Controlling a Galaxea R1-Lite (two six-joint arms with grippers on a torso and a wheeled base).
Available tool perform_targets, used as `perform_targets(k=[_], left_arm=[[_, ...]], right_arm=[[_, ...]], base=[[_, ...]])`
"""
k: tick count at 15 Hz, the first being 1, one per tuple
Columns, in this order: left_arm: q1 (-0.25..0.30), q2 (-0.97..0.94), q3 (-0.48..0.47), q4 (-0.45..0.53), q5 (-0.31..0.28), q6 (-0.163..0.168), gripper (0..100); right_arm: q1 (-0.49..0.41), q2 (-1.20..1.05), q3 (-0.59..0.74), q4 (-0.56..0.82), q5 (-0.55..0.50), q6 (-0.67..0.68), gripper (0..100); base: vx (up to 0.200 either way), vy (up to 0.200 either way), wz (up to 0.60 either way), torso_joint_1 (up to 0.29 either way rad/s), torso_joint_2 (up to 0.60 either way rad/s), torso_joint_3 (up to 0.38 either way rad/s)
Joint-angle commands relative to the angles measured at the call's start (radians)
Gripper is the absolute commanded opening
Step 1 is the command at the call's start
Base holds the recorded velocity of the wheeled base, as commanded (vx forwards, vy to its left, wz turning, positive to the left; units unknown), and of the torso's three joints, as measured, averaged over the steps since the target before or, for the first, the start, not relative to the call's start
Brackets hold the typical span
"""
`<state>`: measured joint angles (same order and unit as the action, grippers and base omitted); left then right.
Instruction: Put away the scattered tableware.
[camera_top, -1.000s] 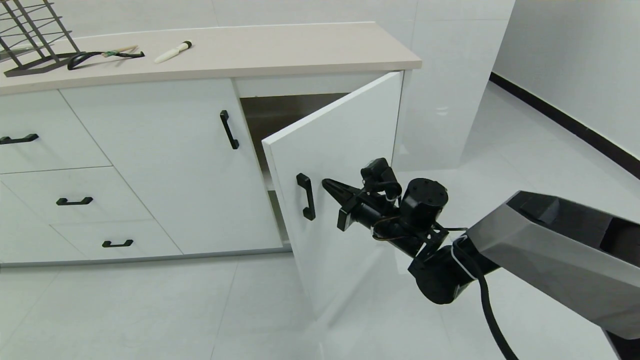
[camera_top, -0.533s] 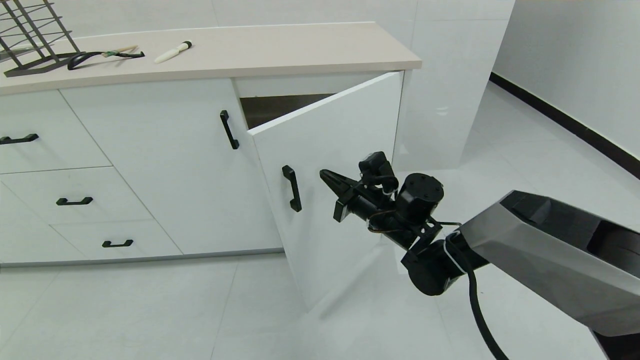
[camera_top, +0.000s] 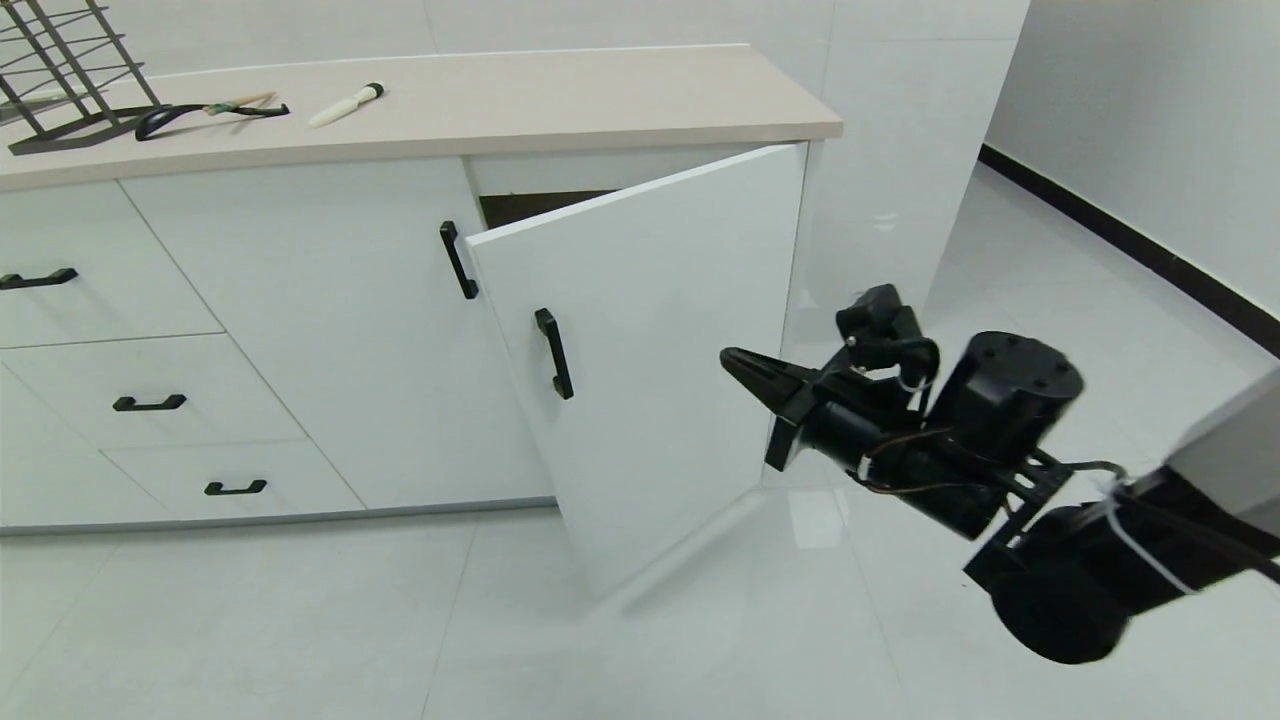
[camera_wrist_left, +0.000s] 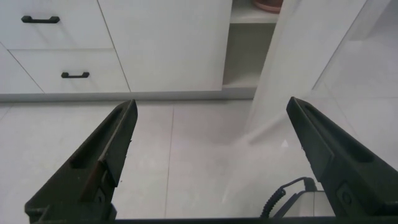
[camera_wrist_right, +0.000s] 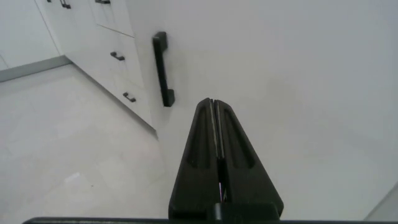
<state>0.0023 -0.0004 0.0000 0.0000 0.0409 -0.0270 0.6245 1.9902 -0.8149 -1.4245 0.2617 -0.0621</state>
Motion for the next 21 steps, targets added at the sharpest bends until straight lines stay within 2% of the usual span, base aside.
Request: perform_targets(k=[1,4,6,7,8,10,12,13,17,18,20,21], left_arm=[[0.001,0.0,0.0,0.0,0.001,-0.001,100],[0.001,0.0,0.0,0.0,0.001,-0.001,100],[0.001,0.0,0.0,0.0,0.001,-0.001,100],[-0.001,0.0,0.0,0.0,0.001,0.002,100],[0.001,0.0,0.0,0.0,0.001,0.002,100],[0.001,0.0,0.0,0.0,0.001,0.004,100],[0.001,0.0,0.0,0.0,0.001,0.004,100],[0.001,0.0,0.0,0.0,0.001,0.002,100],[-0.001,0.0,0.0,0.0,0.001,0.002,100],[0.001,0.0,0.0,0.0,0.001,0.002,100],[-0.001,0.0,0.0,0.0,0.001,0.002,100],[0.001,0.0,0.0,0.0,0.001,0.002,100]], right_arm=[[-0.017,-0.289,0.237,0.001,0.001,-0.001,0],[-0.077,-0.496,0.419,0.001,0.001,-0.002,0],[-0.233,-0.743,0.666,0.007,0.001,-0.002,0],[-0.266,-0.795,0.712,0.009,0.001,-0.002,0],[-0.335,-0.972,0.815,0.029,0.001,-0.004,0],[-0.414,-1.134,0.815,0.087,0.001,-0.008,0],[-0.439,-1.186,0.815,0.127,0.002,-0.008,0],[-0.443,-1.248,0.815,0.234,0.002,-0.01,0],[-0.457,-1.624,0.815,0.802,0.002,-0.013,0],[-0.471,-1.696,0.815,0.891,0.002,-0.013,0],[-0.493,-1.884,0.815,1.165,0.002,-0.013,0],[-0.493,-1.892,0.815,1.23,-0.001,-0.012,0]], base=[[0.0,0.0,0.0,0.0,0.0,0.0],[0.0,0.0,0.0,0.0,0.0,0.0],[0.0,0.0,0.0,0.0,0.0,0.0],[0.0,0.0,0.0,0.0,0.0,0.0],[0.0,0.0,0.0,0.0,0.0,0.0],[0.0,0.0,0.0,0.0,0.0,0.0],[0.0,0.0,0.0,0.0,0.0,0.0],[0.0,0.0,0.0,0.0,0.0,0.0],[0.0,0.0,0.0,0.0,0.0,0.0],[0.0,0.0,0.0,0.0,0.0,0.0],[0.0,0.0,0.0,0.0,0.0,0.0],[0.0,0.0,0.0,0.0,0.0,0.0]])
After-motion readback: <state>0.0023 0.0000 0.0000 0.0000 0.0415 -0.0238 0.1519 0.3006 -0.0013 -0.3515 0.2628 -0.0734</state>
